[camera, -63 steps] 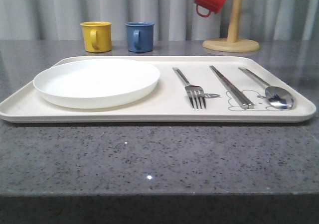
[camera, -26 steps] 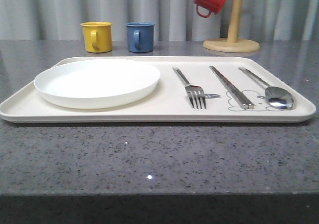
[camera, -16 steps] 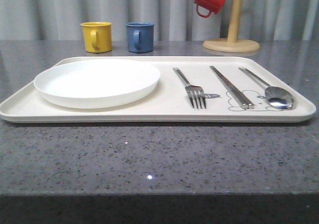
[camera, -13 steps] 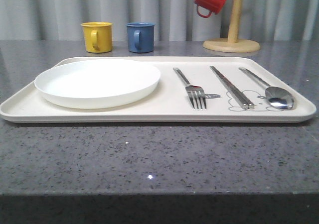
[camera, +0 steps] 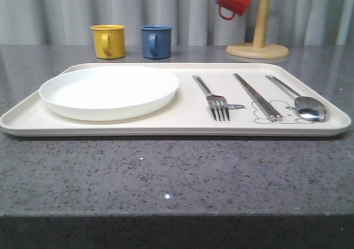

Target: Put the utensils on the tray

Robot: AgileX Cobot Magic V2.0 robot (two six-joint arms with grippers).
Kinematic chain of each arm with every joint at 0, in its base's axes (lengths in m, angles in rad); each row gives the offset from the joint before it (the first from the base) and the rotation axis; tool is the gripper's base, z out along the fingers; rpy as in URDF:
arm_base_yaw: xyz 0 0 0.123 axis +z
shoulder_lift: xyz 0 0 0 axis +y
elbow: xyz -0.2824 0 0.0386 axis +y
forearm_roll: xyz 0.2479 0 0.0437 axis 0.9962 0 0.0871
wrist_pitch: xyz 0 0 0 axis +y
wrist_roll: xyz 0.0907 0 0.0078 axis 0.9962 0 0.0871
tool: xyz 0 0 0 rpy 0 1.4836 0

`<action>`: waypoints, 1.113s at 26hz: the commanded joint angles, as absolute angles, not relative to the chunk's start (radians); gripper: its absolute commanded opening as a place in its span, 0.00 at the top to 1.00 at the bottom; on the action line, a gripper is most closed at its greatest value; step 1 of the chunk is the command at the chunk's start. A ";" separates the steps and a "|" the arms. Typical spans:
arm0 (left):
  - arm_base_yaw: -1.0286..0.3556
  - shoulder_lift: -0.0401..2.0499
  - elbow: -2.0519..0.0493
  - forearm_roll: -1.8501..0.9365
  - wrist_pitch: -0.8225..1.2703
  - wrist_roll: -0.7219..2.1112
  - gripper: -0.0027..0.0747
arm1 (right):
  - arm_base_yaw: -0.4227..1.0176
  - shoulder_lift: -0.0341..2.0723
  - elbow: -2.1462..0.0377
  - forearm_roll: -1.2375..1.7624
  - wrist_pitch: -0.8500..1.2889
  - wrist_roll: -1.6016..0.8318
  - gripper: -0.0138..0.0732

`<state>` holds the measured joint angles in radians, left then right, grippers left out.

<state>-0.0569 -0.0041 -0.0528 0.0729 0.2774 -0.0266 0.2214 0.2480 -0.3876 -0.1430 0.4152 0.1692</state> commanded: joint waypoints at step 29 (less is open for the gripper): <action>-0.053 -0.025 0.004 0.072 0.085 -0.037 0.99 | 0.218 0.257 -0.409 -0.159 0.334 0.161 0.92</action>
